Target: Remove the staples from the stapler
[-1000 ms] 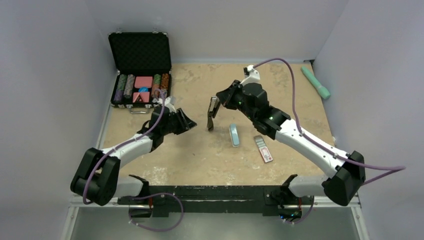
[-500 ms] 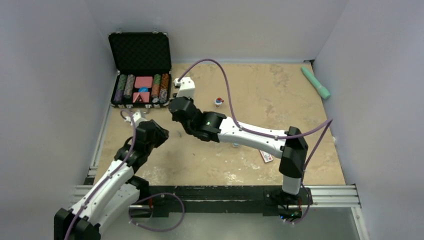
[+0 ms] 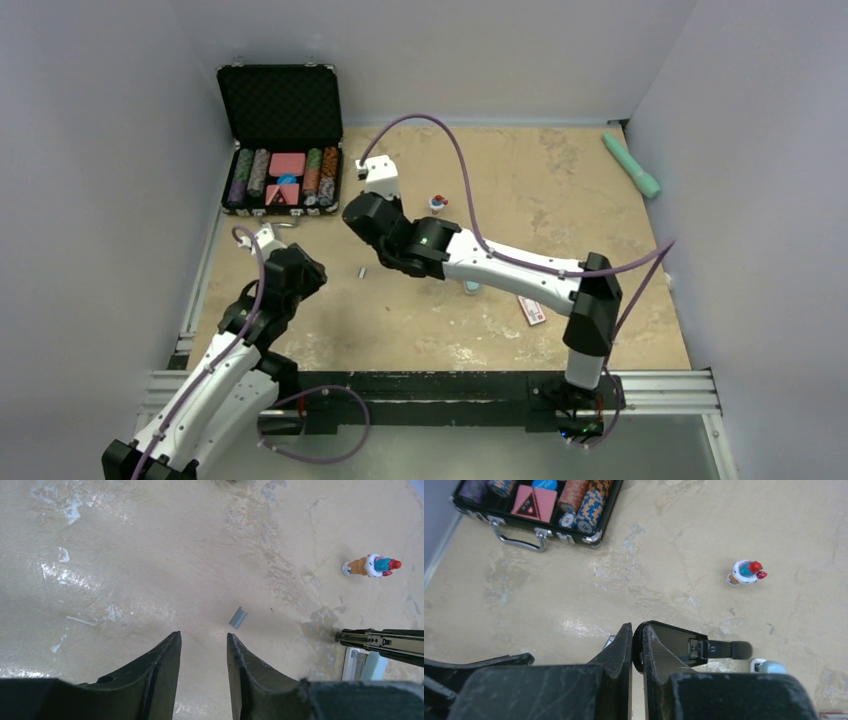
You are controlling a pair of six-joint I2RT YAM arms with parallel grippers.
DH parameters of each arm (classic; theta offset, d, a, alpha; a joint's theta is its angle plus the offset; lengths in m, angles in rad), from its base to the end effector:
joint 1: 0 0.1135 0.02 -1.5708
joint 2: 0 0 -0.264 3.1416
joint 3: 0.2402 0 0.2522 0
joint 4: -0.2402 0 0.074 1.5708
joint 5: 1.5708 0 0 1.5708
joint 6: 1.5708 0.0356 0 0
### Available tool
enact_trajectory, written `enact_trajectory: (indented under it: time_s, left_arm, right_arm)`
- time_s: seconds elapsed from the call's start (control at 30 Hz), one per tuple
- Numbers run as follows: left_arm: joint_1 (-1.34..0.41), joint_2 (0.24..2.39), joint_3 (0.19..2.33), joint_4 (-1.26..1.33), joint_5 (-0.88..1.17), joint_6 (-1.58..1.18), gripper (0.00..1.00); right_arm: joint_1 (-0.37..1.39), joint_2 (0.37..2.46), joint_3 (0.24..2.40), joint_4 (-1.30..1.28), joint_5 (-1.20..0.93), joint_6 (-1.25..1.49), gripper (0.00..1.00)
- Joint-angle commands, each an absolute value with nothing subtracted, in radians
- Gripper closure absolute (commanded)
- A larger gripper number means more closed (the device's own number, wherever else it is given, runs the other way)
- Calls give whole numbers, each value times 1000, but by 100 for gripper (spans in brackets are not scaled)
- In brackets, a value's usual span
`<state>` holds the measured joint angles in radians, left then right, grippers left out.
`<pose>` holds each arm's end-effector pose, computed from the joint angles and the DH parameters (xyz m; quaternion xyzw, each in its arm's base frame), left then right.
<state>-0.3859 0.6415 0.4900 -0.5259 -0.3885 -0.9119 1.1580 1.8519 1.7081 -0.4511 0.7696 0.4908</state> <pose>0.1376 -0.0413 0.2268 -0.3106 0.8328 -0.1174 0.4429 0.1939 0.3809 0.3356 -0.1018 0.8312 0.0939 0.5385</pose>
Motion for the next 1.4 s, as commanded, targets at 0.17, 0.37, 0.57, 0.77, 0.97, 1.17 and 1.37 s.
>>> enact_trajectory:
  time_s: [0.17, 0.37, 0.57, 0.77, 0.97, 1.17, 1.37]
  left_arm:
    - [-379, 587, 536, -504, -358, -827, 56]
    - [-379, 502, 562, -587, -396, -822, 56]
    - [-379, 414, 555, -642, -393, -833, 55]
    - [-379, 381, 488, -541, -229, -801, 47]
    - [-379, 365, 467, -565, -189, -822, 43]
    - [-379, 308, 328, -443, -60, -921, 43]
    - [-378, 246, 78, -1, 148, -1003, 39]
  right_arm:
    - [1155, 1616, 1730, -407, 672, 566, 100]
    - [1084, 1496, 1615, -320, 451, 630, 100]
    - [1014, 1424, 1425, -195, 241, 665, 100]
    - [989, 1402, 1383, -187, 235, 670, 100]
    - [950, 1361, 1285, -133, 175, 699, 100]
    - [881, 1308, 1198, -103, 114, 706, 100]
    - [794, 1213, 1205, -138, 50, 690, 100]
